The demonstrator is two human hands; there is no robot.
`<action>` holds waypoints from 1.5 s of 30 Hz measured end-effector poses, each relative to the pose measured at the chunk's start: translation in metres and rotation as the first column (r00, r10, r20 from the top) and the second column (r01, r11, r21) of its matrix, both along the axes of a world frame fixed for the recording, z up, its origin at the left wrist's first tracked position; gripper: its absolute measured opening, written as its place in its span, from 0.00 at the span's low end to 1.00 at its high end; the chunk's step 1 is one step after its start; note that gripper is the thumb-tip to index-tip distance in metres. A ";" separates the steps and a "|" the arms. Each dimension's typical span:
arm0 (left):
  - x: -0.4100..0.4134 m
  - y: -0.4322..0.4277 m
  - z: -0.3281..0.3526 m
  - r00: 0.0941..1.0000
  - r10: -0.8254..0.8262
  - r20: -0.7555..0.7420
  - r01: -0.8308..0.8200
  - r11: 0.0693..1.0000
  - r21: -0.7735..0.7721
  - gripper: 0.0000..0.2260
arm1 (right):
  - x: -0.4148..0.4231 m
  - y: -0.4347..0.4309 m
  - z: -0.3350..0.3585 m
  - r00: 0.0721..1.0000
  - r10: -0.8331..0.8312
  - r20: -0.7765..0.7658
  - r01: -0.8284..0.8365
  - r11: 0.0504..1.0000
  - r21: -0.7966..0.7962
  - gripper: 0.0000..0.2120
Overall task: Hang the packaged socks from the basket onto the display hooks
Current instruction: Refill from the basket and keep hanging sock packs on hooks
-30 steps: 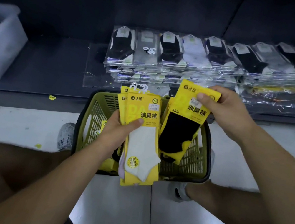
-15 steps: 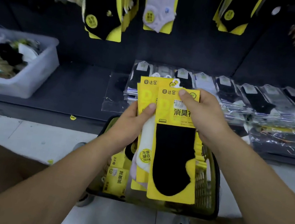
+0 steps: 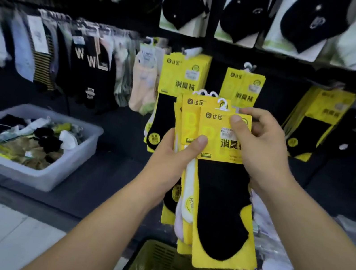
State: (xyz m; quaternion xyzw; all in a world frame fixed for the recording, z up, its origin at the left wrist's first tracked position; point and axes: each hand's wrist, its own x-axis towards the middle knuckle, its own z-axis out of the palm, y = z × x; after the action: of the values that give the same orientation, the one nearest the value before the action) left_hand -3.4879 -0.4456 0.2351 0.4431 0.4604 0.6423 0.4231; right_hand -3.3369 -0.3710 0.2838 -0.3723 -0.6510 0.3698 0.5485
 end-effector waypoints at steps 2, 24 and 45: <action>-0.010 0.011 0.004 1.000 0.019 0.016 -0.019 1.000 0.021 0.27 | -0.009 0.018 0.013 0.999 0.050 0.019 -0.050 0.999 -0.002 0.04; -0.047 0.047 0.009 0.991 0.123 -0.048 -0.120 0.991 0.061 0.19 | 0.022 0.124 0.040 0.987 -0.153 -0.041 0.155 0.985 0.074 0.04; -0.032 0.056 -0.004 1.000 0.023 0.014 -0.024 0.998 0.054 0.22 | 0.008 0.154 0.038 0.967 -0.252 0.037 0.253 0.967 -0.017 0.11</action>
State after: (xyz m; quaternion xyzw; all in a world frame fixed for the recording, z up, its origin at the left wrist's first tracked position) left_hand -3.5194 -0.3899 0.2310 0.4447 0.4453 0.6624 0.4064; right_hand -3.3292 -0.2167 0.3217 -0.4642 -0.6038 0.2974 0.5758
